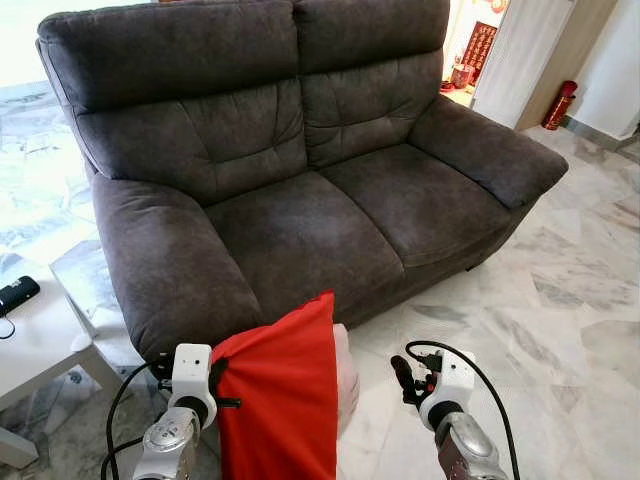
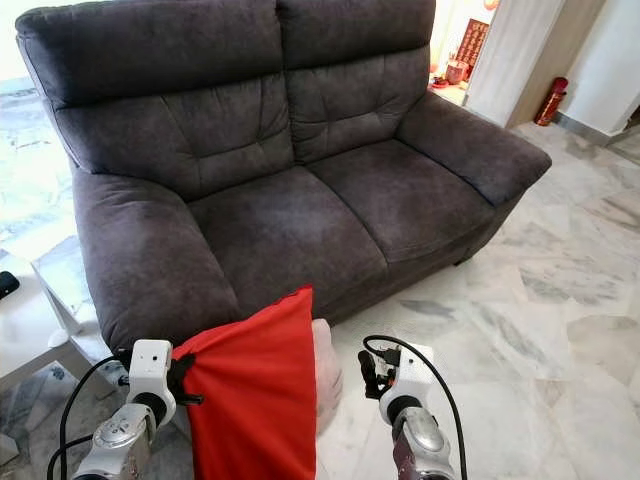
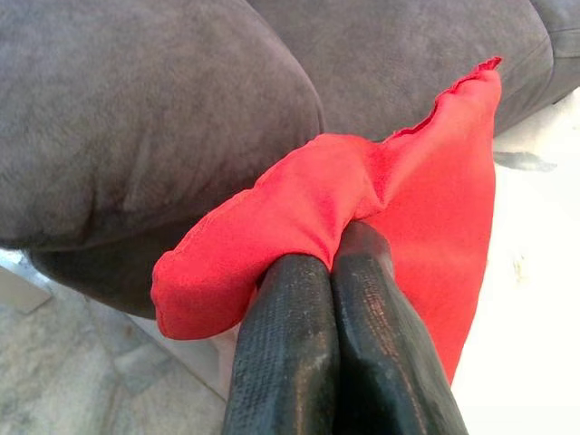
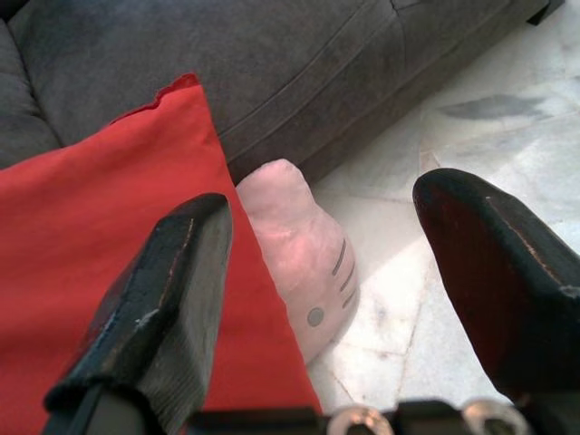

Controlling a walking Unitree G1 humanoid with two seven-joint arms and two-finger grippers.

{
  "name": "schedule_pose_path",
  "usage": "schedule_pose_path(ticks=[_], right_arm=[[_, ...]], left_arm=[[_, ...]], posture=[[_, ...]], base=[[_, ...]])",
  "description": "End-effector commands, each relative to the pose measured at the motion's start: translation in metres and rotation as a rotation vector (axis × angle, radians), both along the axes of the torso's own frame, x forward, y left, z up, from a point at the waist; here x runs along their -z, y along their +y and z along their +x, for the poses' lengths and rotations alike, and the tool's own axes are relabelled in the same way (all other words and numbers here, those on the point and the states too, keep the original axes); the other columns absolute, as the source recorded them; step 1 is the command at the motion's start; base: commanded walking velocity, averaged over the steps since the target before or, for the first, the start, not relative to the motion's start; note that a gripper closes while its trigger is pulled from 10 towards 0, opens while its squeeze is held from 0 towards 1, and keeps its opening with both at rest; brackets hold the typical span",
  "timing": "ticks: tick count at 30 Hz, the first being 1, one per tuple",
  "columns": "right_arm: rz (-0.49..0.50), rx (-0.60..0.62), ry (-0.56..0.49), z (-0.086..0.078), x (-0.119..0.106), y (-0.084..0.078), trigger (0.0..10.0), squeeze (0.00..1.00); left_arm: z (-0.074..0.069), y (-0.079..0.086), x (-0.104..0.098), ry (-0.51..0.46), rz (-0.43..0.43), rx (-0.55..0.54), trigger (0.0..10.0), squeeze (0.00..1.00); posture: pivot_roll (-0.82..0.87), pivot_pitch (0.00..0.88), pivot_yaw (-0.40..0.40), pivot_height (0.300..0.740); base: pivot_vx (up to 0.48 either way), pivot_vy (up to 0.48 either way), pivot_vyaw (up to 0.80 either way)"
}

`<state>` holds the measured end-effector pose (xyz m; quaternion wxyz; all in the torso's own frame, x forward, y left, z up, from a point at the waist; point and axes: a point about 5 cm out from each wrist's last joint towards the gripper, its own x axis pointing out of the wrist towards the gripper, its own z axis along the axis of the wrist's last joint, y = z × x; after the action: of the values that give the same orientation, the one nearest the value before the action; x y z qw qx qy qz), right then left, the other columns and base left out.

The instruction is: Move the pillow to the sofa from floor

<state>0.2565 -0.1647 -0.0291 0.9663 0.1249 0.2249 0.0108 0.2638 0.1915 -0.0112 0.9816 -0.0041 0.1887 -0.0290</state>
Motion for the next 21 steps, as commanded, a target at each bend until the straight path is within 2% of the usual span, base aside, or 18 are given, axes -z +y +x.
schedule_pose_path(ticks=[1, 17, 21], right_arm=[[-0.005, 0.004, -0.018, 0.0029, -0.003, 0.0001, 10.0, 0.0], [-0.01, -0.003, -0.024, 0.0027, -0.0033, 0.0, 10.0, 0.0], [-0.015, -0.006, -0.025, 0.0032, -0.0038, -0.0001, 10.0, 0.0]], left_arm=[[0.0177, 0.0034, -0.0238, -0.135, -0.007, -0.024, 10.0, 0.0], [0.018, 0.0001, -0.0242, -0.143, -0.01, -0.009, 10.0, 0.0], [0.0186, -0.0003, -0.024, -0.137, 0.004, -0.007, 10.0, 0.0]], posture=[[0.08, 0.0, -0.075, 0.74], [0.08, 0.0, -0.076, 0.74], [0.08, 0.0, -0.079, 0.74]], base=[[-0.326, 0.0, 0.0], [-0.318, 0.0, 0.0], [0.0, 0.0, 0.0]])
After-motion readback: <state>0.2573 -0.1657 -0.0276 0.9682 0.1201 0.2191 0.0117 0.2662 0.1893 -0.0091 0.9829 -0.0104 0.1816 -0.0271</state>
